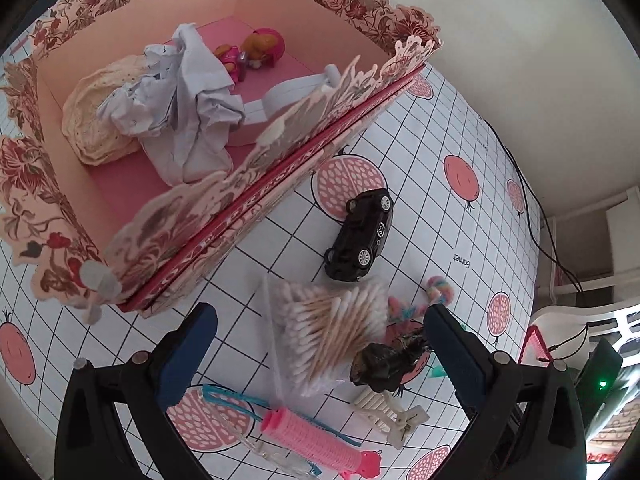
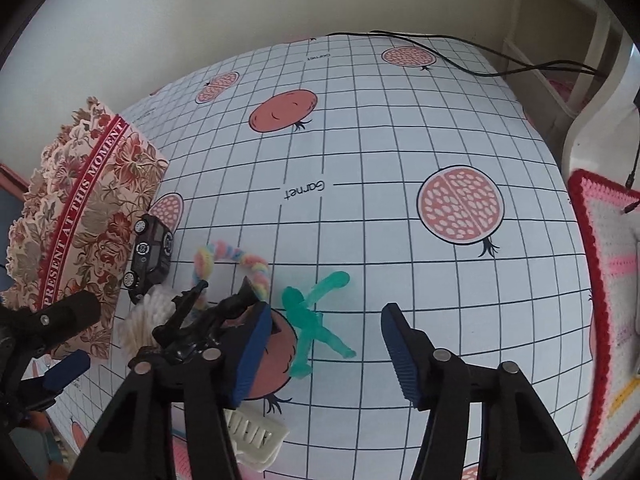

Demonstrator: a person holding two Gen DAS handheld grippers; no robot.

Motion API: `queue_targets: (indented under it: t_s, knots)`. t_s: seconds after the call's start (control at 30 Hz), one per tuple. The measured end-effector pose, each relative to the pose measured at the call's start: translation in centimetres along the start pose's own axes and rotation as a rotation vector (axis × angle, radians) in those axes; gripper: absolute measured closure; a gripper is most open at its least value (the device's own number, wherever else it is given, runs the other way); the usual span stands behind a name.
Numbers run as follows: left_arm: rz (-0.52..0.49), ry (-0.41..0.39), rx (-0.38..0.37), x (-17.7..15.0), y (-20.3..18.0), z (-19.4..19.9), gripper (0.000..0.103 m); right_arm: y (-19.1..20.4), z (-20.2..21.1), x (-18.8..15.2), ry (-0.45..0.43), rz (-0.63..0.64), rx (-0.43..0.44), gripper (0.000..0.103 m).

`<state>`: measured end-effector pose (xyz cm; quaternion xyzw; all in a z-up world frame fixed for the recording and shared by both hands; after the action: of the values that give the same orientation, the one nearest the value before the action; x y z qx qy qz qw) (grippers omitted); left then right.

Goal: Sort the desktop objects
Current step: 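Lower left tool to the cotton swab bag while right tool approaches green figure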

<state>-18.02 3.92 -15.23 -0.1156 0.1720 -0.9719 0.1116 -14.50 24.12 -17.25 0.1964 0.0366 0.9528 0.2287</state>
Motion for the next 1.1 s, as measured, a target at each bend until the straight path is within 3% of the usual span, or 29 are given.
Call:
queue_targets:
  t_s: [0.17,0.5,0.73,0.97,1.1]
  knots:
    - [0.01,0.003,-0.001,0.0,0.1,-0.2,0.0,-0.4,0.3,0.2,-0.016,-0.021,0.006,0.053]
    - [0.003,0.011,0.02,-0.2,0.2,-0.8,0.0,-0.3,-0.6,0.2,-0.004,-0.02,0.019,0.054]
    - [-0.016,0.009,0.026,-0.4,-0.4,-1.3,0.0,0.2,-1.2,0.0,-0.003,0.02,-0.031,0.056]
    - [-0.039,0.031,0.053,-0.8,-0.7,-2.3,0.0,0.3,-0.9,0.1,-0.012,0.044,-0.042,0.068]
    - [-0.051,0.03,0.065,-1.1,-0.9,-2.9,0.0,0.2,-0.8,-0.2,-0.004,0.042,-0.036,0.068]
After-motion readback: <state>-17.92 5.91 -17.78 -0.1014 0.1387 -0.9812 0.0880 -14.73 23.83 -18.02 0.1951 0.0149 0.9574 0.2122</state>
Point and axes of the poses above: each gripper's, at about its wrist camera, not at the fingertips, and z roughly against the way its jaws point, y to its left, x to its top, the point moved 6 cm from there along -z, roughly the way its jaws point, and after that the axes turned 2 degrees about -x, right-handed, at the moved point
